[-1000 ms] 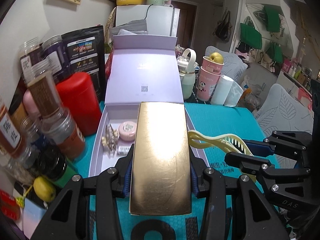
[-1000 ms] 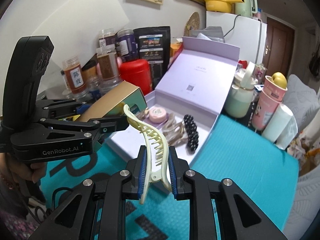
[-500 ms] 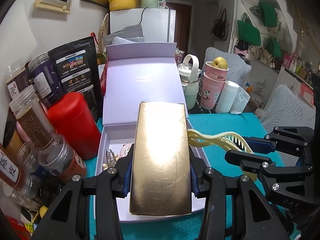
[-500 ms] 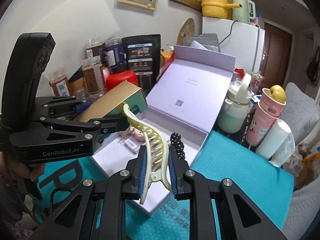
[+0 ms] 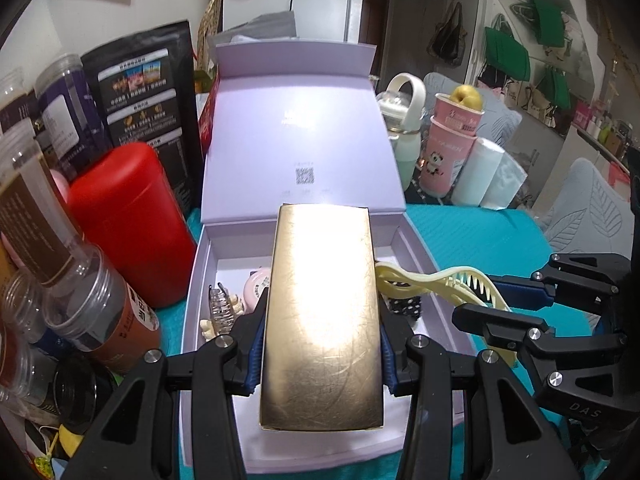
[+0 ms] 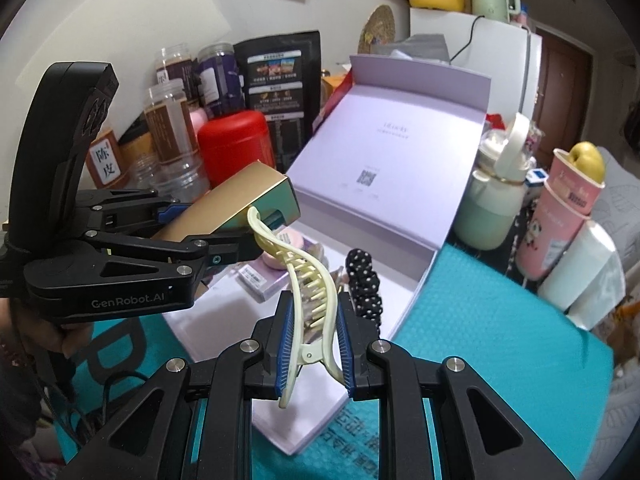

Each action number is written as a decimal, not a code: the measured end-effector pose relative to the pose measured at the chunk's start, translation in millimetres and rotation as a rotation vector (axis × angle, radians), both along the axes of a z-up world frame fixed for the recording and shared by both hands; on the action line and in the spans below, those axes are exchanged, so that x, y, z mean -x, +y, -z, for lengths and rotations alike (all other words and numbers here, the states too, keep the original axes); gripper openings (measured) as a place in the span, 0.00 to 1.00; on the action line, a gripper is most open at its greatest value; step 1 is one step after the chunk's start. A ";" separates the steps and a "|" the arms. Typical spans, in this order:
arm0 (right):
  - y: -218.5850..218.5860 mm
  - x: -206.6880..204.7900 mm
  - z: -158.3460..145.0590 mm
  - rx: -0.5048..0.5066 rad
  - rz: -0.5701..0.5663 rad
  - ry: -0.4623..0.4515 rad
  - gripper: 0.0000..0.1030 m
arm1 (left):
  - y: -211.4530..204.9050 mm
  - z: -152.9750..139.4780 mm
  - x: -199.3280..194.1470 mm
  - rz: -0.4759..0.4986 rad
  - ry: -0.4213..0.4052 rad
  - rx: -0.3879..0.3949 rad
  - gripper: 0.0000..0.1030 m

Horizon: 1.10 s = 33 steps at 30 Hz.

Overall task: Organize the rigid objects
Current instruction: 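Lower the gold box and cream claw clip into the gift box with both grippers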

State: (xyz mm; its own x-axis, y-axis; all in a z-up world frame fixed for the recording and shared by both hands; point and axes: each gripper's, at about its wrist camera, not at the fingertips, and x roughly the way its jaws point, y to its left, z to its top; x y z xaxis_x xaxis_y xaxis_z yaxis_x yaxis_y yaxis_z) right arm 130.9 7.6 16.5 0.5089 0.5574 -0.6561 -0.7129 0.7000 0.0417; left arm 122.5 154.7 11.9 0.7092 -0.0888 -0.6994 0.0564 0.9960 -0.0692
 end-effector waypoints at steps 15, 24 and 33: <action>16.0 -12.3 39.9 0.046 -0.054 0.095 0.20 | 9.5 44.3 -10.6 -0.009 0.095 -0.016 0.43; 26.6 -9.6 57.0 0.090 -0.082 0.125 0.20 | 10.7 59.4 -7.0 -0.004 0.136 -0.041 0.43; 34.9 -12.3 62.9 0.129 -0.088 0.096 0.20 | 16.1 75.7 -14.4 -0.013 0.188 -0.015 0.43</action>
State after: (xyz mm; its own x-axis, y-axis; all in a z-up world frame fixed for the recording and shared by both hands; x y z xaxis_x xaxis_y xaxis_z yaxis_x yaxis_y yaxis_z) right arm 143.2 42.5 -46.4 0.3934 0.5052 -0.7681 -0.7686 0.6392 0.0267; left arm 136.9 170.8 -63.8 0.5668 -0.0692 -0.8210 0.0309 0.9976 -0.0627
